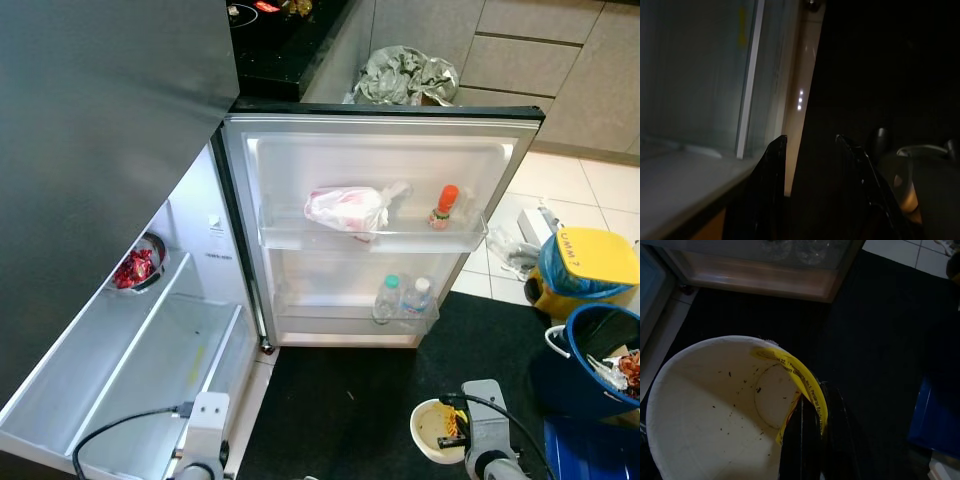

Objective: Restocking fridge

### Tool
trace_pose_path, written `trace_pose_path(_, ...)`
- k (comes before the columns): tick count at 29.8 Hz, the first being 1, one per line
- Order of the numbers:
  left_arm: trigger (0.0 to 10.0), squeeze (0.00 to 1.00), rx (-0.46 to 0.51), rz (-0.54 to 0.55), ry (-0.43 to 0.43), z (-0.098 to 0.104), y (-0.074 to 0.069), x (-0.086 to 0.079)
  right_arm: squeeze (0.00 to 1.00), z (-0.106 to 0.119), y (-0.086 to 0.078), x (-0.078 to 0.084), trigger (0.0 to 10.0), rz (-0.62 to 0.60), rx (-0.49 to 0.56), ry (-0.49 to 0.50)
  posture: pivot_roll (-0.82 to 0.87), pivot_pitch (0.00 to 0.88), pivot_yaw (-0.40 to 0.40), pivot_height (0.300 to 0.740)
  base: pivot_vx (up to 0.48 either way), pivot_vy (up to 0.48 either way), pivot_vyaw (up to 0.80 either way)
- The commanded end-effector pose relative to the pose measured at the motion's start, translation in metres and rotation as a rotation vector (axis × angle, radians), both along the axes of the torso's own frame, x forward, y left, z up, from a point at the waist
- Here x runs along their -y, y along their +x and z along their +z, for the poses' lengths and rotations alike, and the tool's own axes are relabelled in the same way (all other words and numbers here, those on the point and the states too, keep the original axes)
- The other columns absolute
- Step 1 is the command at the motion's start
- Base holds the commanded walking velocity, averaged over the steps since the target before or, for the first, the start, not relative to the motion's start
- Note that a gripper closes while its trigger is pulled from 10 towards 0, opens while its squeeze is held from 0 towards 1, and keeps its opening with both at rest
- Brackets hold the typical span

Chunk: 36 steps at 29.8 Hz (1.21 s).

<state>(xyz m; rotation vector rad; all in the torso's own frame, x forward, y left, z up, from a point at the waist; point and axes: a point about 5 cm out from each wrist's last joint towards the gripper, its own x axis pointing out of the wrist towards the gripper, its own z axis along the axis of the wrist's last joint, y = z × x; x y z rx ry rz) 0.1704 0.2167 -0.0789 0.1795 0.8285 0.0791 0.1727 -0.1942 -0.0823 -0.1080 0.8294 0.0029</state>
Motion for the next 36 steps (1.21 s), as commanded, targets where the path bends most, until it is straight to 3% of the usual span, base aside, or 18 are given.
trace_pose_path(1, 10.0, 0.00, -0.010, -0.014, 0.015, -0.0004, -0.0031, -0.0044, 0.00, -0.0007, -0.0030, 0.0031, 10.0, -0.018, 0.001, -0.005, -0.05, 0.077, -0.051, 0.740, 0.000, 0.000, 0.00)
trace_pose_path(36, 10.0, 0.00, -0.024, -0.052, 0.035, -0.0020, -0.0040, 0.0008, 0.00, 0.0002, -0.0016, 0.0065, 10.0, -0.011, -0.002, -0.028, -0.05, 0.074, -0.054, 0.740, 0.000, 0.000, 0.00)
